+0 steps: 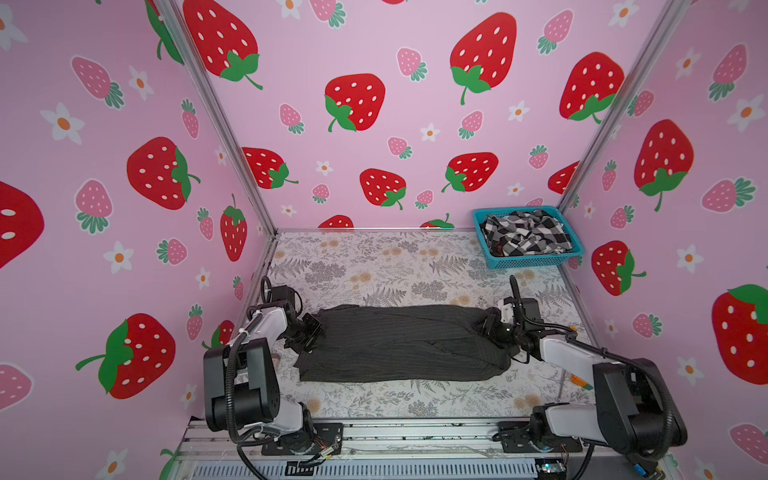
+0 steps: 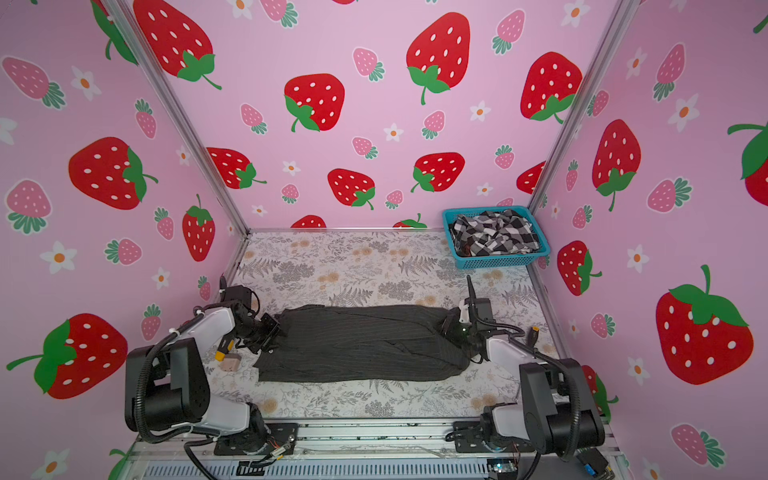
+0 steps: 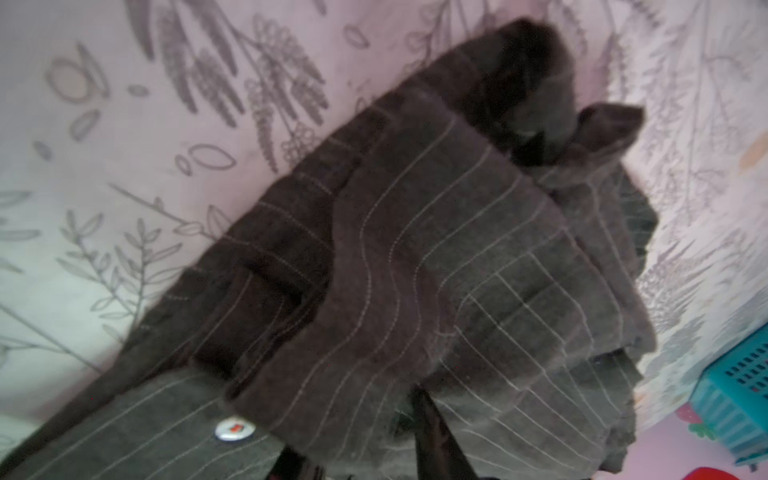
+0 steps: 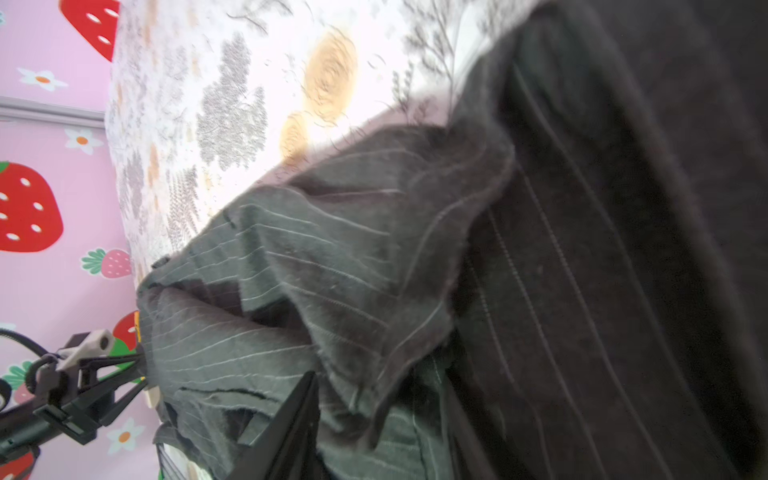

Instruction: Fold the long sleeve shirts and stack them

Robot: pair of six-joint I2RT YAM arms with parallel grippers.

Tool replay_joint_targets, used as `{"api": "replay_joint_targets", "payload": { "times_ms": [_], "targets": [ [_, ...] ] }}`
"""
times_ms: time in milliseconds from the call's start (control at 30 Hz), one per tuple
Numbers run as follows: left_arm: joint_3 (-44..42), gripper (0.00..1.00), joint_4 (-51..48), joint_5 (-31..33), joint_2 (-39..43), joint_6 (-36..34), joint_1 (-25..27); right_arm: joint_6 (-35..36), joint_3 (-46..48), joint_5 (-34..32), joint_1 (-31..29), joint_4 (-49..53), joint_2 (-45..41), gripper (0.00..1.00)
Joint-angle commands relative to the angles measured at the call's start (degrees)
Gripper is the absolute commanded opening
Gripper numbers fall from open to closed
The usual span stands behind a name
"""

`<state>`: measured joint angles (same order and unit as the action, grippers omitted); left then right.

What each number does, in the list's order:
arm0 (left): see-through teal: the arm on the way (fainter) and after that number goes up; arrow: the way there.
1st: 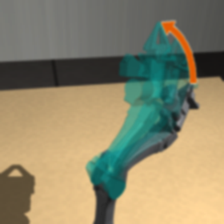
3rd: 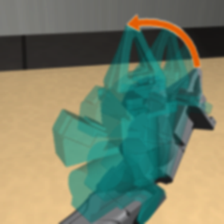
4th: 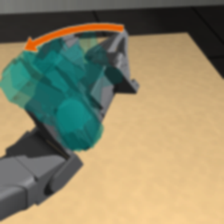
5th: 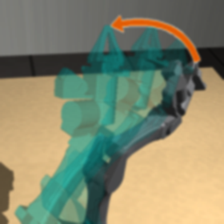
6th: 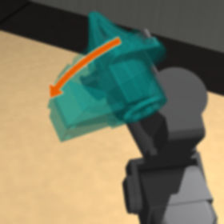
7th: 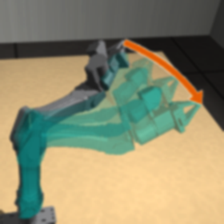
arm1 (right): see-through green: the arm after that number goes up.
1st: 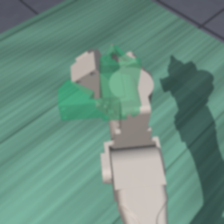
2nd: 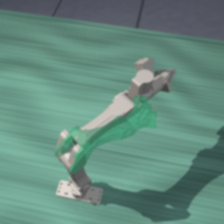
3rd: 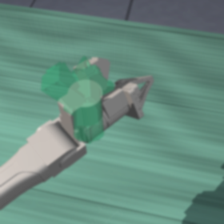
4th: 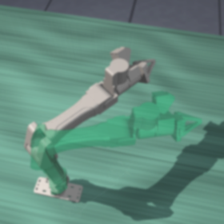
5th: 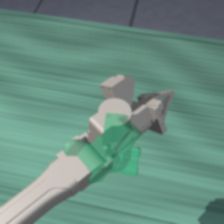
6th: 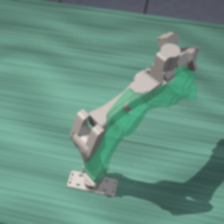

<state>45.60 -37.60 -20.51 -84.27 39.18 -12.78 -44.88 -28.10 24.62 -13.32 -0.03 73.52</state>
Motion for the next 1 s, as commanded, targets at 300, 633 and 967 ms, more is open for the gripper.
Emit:
{"api": "replay_joint_targets", "payload": {
  "times_ms": [300,633,967],
  "targets": [
    [15.7,0.62,-16.0,8.5,10.3,-3.3,1.0,6.8,-18.7,-20.5,-17.0,19.8,-1.3,0.52],
    [14.1,0.07,-4.7,3.9,-4.2,0.0,11.9,3.5,-27.9,-23.0,-28.6,13.7,20.3,0.28],
    [5.3,0.00,-1.1,2.4,-7.3,-0.2,11.8,-0.1,-25.8,-26.6,-30.7,17.6,25.9,0.24]
  ]
}}
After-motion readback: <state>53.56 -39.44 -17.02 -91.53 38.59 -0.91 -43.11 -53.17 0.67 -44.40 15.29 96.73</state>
